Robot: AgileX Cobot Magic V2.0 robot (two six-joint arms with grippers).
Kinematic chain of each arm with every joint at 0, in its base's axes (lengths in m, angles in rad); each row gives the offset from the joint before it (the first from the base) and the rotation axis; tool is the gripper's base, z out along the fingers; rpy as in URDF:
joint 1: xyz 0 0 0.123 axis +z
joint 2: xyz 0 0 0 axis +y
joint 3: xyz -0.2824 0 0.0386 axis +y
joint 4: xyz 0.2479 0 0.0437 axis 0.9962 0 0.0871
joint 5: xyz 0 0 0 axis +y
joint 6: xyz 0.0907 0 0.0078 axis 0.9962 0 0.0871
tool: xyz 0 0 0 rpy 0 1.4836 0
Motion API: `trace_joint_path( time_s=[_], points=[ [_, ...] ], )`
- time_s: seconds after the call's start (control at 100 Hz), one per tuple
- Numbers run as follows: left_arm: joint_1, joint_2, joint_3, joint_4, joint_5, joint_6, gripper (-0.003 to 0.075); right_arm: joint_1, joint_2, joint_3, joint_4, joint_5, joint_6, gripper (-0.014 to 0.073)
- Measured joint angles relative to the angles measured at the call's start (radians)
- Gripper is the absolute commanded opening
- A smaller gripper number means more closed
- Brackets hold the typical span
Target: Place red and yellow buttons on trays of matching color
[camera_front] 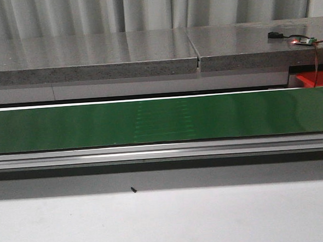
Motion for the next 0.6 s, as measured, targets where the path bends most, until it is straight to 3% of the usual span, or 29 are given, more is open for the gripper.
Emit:
trace_joint_path(
  time_s=[0.18, 0.6],
  points=[
    [0.000, 0.000, 0.000, 0.000, 0.000, 0.000, -0.0019, 0.000, -0.001, -0.030, -0.006, 0.075, 0.006, -0.0066],
    [0.000, 0.000, 0.000, 0.000, 0.000, 0.000, -0.0019, 0.000, -0.001, -0.030, -0.006, 0.090, 0.006, -0.0067]
  ],
)
